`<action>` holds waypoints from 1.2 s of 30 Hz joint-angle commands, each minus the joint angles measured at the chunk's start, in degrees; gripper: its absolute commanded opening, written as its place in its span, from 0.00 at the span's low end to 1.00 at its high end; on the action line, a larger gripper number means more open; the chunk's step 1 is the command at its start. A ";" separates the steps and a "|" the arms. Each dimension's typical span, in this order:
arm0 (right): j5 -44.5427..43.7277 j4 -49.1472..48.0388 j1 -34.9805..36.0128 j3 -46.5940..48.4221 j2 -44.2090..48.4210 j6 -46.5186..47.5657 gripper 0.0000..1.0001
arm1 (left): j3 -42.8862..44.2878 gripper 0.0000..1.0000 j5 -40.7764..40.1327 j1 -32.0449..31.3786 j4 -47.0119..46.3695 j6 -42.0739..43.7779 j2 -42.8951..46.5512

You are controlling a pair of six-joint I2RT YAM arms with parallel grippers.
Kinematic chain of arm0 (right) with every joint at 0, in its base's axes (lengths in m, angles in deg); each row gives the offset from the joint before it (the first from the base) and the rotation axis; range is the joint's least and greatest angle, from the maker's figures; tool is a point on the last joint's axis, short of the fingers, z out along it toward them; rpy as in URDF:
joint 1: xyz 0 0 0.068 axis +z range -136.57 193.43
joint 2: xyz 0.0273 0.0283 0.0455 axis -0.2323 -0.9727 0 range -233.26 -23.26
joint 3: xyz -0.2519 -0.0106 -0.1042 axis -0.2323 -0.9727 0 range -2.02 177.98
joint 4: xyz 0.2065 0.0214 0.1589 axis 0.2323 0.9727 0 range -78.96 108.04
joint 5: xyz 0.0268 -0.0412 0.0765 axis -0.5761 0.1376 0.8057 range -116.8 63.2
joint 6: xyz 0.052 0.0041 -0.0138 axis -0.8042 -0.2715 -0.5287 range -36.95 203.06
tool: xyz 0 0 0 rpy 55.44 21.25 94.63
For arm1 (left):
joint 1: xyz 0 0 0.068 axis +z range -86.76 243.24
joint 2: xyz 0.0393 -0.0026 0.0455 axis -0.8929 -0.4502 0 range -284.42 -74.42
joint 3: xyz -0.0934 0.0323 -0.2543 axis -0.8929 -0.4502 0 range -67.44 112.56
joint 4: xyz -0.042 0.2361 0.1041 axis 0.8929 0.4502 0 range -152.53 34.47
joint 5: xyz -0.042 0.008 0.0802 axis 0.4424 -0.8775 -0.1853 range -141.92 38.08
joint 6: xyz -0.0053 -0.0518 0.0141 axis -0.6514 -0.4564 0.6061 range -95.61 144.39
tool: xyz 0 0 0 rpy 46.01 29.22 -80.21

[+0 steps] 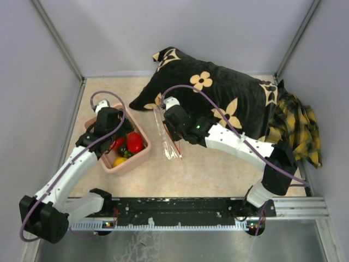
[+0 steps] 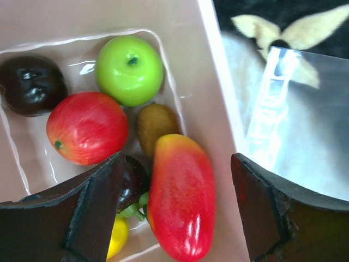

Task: Place the food in the zip-top bag and seal the zipper
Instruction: Place the fake fruit in the bin, then open the zipper of the food storage bag.

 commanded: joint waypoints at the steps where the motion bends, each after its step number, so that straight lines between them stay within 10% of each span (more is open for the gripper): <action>1: -1.19 -2.25 0.61 0.88 2.44 0.82 0.00 | 4.52 0.85 6.96 0.27 3.37 3.00 2.40; 10: -0.72 -2.39 0.62 1.40 2.63 0.48 0.00 | 7.59 0.84 31.93 -2.07 -5.33 -5.69 1.80; 23: 1.28 -3.01 0.60 1.67 2.77 -1.57 0.00 | 3.61 0.83 23.92 -12.07 -21.98 -12.64 -3.47; 36: 0.69 -4.64 0.59 1.52 4.02 -2.52 0.00 | 2.95 0.57 18.54 -13.31 -17.56 -9.78 -7.80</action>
